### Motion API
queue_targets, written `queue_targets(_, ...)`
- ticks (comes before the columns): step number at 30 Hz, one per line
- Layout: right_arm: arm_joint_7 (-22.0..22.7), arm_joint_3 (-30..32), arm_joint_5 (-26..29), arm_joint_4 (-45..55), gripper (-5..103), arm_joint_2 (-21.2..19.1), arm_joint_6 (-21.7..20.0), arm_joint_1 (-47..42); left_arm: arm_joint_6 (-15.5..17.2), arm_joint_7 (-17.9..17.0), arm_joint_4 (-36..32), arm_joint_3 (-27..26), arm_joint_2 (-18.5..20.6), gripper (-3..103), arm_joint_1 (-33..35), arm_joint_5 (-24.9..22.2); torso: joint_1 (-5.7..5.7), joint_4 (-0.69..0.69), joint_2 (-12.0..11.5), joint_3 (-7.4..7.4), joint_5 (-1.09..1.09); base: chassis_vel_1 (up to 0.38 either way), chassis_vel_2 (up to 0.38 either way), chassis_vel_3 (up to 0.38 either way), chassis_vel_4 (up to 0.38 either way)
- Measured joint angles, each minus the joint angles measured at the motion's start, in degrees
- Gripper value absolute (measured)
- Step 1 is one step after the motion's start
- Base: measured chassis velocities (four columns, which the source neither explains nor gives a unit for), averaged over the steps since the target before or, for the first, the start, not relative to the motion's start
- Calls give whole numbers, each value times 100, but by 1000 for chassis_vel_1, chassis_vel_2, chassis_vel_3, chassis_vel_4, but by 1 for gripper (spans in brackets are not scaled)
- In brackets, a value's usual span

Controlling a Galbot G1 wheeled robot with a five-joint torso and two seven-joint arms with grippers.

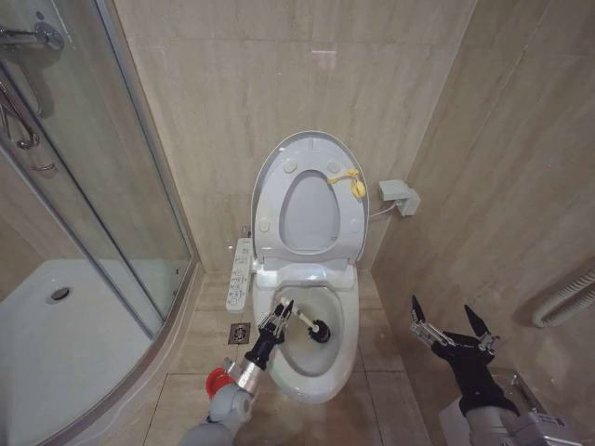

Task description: Open the toilet lid, clean the toilet bowl with a toilet brush, close the toilet lid, and flush.

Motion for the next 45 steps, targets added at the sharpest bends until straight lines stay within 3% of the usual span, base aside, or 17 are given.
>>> queue_targets(3,0,0,0,0,100,0,0,0,3,-53,-57,16,2,22,-10,-76,0,0,0,0,0,0,0,0,0)
queue_targets(6,0,0,0,0,100,0,0,0,75,-101,-235,117,-5,22,-47,-448,0,-2,0,0,0,0,0,0,0)
queue_targets(9,0,0,0,0,100,0,0,0,286,-131,-618,318,3,22,-81,-1104,0,-3,0,0,0,0,0,0,0)
queue_targets(11,0,0,0,0,100,0,0,0,318,-124,-640,320,7,22,-90,-1153,0,-2,0,0,1,0,0,0,0)
queue_targets(13,0,0,0,0,100,0,0,0,320,-109,-612,314,8,22,-94,-1134,0,-1,0,0,1,0,0,0,0)
queue_targets(18,0,0,0,0,100,0,0,0,172,200,-25,64,41,22,-104,-333,0,1,0,0,0,0,0,0,0)
queue_targets(21,0,0,0,0,100,0,0,0,114,219,51,7,27,22,-127,-141,0,1,0,0,0,0,0,0,0)
queue_targets(23,0,0,0,0,100,0,0,0,112,201,10,27,16,22,-147,-193,0,-1,0,0,0,0,0,0,0)
queue_targets(26,0,0,0,0,100,0,0,0,213,96,-372,259,-24,22,-209,-878,0,-3,0,0,0,0,0,0,0)
queue_targets(29,0,0,0,0,100,0,0,0,304,60,-520,328,-44,22,-225,-1194,0,-3,0,0,1,0,0,0,0)
queue_targets(31,0,0,0,0,100,0,0,0,312,65,-490,325,-57,22,-238,-1153,0,-2,0,0,1,0,0,0,0)
queue_targets(39,0,0,0,0,100,0,0,0,-71,347,259,-114,-58,22,-276,452,0,1,0,0,0,0,0,0,0)
queue_targets(41,0,0,0,0,100,0,0,0,-66,326,196,-90,-53,22,-272,368,0,0,0,0,0,0,0,0,0)
queue_targets(43,0,0,0,0,100,0,0,0,52,249,-124,70,-48,22,-255,-260,0,-1,-1,0,0,0,0,0,0)
queue_targets(44,0,0,0,0,100,0,0,0,52,249,-124,70,-48,22,-255,-260,0,-1,-1,0,0,0,0,0,0)
queue_targets(45,0,0,0,0,100,0,0,0,134,211,-299,170,-52,22,-248,-603,0,-3,0,0,0,0,0,0,0)
